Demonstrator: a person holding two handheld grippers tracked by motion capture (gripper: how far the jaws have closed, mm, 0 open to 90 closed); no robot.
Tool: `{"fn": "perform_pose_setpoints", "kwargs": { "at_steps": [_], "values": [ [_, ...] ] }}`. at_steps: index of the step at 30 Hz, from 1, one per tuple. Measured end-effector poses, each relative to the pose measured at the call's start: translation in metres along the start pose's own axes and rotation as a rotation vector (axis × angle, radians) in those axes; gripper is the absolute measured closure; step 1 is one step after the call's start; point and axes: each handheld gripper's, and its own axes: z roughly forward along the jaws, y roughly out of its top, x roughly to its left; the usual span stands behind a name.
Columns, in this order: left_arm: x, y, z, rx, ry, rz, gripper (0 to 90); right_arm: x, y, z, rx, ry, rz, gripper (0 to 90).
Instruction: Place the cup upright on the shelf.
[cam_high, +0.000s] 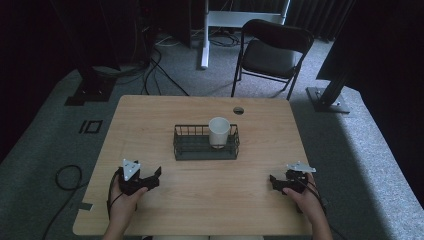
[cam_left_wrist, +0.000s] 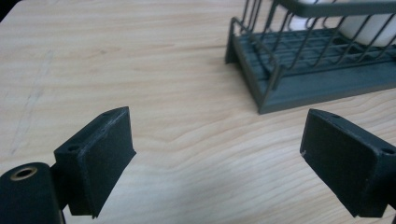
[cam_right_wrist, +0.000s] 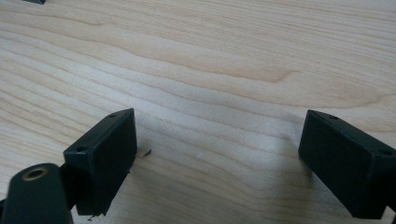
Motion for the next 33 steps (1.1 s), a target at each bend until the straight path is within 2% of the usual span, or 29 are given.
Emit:
{"fn": "perform_pose_setpoints", "kwargs": {
  "at_steps": [2,3,4,5,9,12,13,16,18,20,21,22,23,24,25,26,27,33],
  "values": [
    [0.002,-0.002,-0.001,0.002,0.01,-0.007,10.0,0.0,0.0,0.0,0.0,0.0,0.0,11.0],
    [0.005,-0.005,-0.002,0.015,0.028,-0.009,10.0,0.0,0.0,0.0,0.0,0.0,0.0,11.0],
    [0.005,-0.005,-0.002,0.015,0.028,-0.009,10.0,0.0,0.0,0.0,0.0,0.0,0.0,11.0],
    [0.008,-0.007,-0.003,0.016,0.034,-0.027,9.9,0.0,0.0,0.0,0.0,0.0,0.0,11.0],
    [0.012,-0.01,-0.003,0.026,0.035,-0.036,9.9,0.0,0.0,0.0,0.0,0.0,0.001,11.0],
    [0.013,-0.012,-0.003,0.051,0.043,-0.019,9.9,0.0,0.0,0.0,0.0,0.0,0.0,11.0],
    [0.014,-0.013,-0.002,0.06,0.057,-0.01,9.9,0.0,0.0,0.0,0.0,0.0,0.001,11.0],
    [0.018,-0.015,-0.002,0.081,0.069,-0.012,9.9,0.0,0.0,0.0,0.0,0.0,0.0,11.0],
    [0.021,-0.019,-0.002,0.098,0.095,-0.019,9.9,0.0,0.0,0.0,0.0,0.0,0.001,11.0],
    [0.024,-0.021,-0.002,0.114,0.1,-0.031,9.9,0.0,0.0,0.0,0.0,0.0,0.001,11.0],
    [0.027,-0.024,-0.002,0.148,0.123,-0.029,9.9,0.0,0.0,0.0,0.0,0.0,0.0,11.0],
    [0.027,-0.024,-0.002,0.148,0.123,-0.029,9.9,0.0,0.0,0.0,0.0,0.0,0.0,11.0],
    [0.03,-0.026,-0.003,0.171,0.151,-0.039,9.9,0.0,0.0,0.0,0.0,0.0,0.001,11.0],
    [0.03,-0.026,-0.003,0.171,0.151,-0.039,9.9,0.0,0.0,0.0,0.0,0.0,0.001,11.0],
    [0.033,-0.027,-0.003,0.173,0.177,-0.05,9.9,0.0,0.0,0.0,0.0,0.0,0.001,11.0],
    [0.034,-0.028,-0.003,0.177,0.189,-0.051,9.9,0.0,0.0,0.0,0.0,0.0,0.001,11.0],
    [0.039,-0.029,-0.004,0.186,0.202,-0.069,9.9,0.0,0.0,0.0,0.0,0.0,0.0,11.0],
    [0.049,-0.031,-0.005,0.205,0.231,-0.087,9.8,0.0,0.0,0.0,0.0,0.0,0.001,11.0]
  ]
}}
